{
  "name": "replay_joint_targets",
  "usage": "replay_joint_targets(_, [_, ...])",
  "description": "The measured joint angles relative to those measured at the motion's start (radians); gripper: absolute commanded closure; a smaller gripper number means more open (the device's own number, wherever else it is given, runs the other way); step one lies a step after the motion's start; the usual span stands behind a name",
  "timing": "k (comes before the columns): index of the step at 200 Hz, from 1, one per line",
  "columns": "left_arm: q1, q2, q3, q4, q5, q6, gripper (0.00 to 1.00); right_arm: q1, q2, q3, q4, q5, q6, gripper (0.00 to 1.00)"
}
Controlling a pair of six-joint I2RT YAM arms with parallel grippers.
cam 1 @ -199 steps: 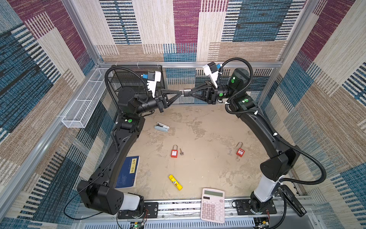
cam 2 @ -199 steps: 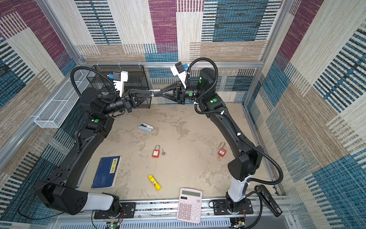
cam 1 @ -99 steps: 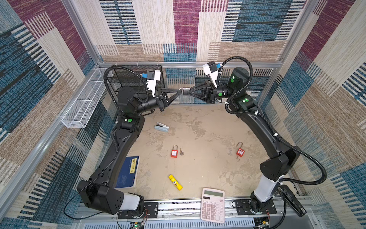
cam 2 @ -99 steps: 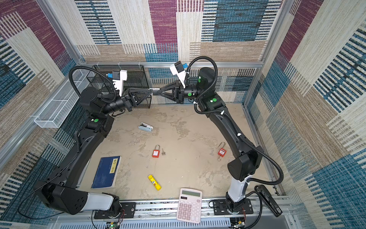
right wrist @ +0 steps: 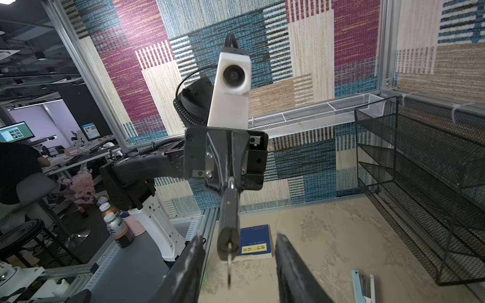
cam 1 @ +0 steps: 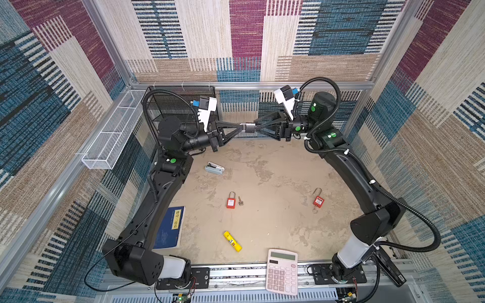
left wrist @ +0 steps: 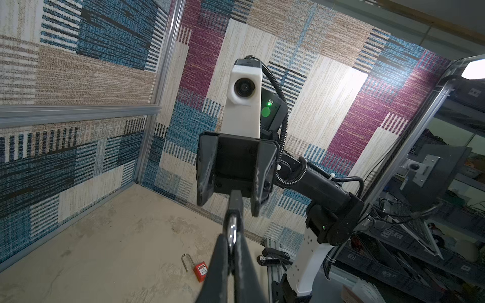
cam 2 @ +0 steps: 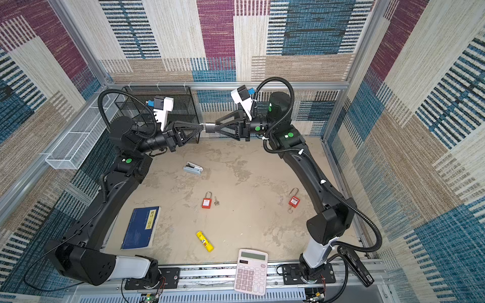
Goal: Lock with the key
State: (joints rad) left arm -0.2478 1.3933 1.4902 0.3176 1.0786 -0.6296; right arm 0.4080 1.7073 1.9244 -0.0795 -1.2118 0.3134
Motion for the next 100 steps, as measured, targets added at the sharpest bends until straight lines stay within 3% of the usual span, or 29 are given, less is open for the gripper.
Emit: replay_joint_targets(100, [0.002,0.001,-0.005,0.02,0.0,-0.011,1.0,-0.011,-0.018,-0.039,0.043,-0.034,0.037,0.85])
